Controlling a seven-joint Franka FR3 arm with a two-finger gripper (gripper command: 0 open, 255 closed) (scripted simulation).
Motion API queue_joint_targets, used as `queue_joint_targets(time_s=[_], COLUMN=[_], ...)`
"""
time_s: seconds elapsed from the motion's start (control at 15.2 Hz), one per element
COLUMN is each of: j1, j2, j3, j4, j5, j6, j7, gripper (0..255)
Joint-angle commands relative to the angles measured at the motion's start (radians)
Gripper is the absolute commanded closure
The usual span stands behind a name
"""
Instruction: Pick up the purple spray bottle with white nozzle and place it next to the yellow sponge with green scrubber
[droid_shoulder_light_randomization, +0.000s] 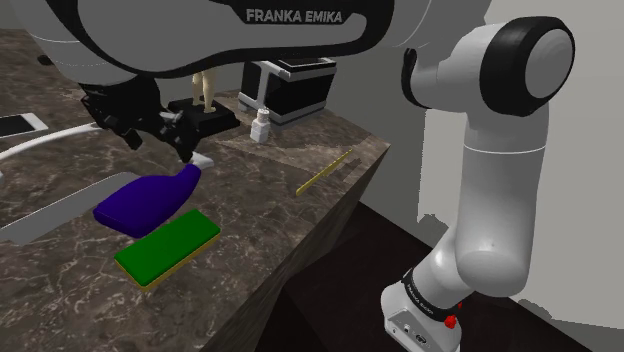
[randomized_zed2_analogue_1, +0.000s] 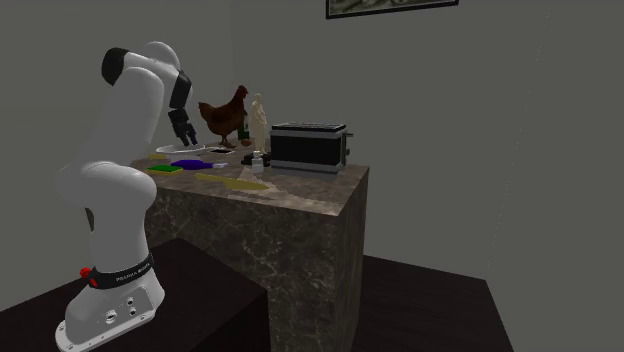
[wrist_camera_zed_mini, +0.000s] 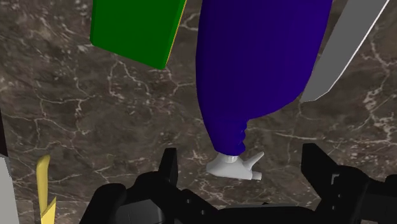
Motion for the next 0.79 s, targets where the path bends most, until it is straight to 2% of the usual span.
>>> queue_joint_targets(time_s=[0.0, 0.26, 0.73], j1=[0.0, 0.097, 0.098], j2=[0.0, 0.037, 0.036], j3=[0.0, -0.011, -0.011], j4=[0.0, 0.186, 0.186], j5=[0.0, -0.019, -0.019], j6=[0.0, -0.14, -0.14], j7=[0.0, -0.024, -0.024], gripper=[0, 0, 0])
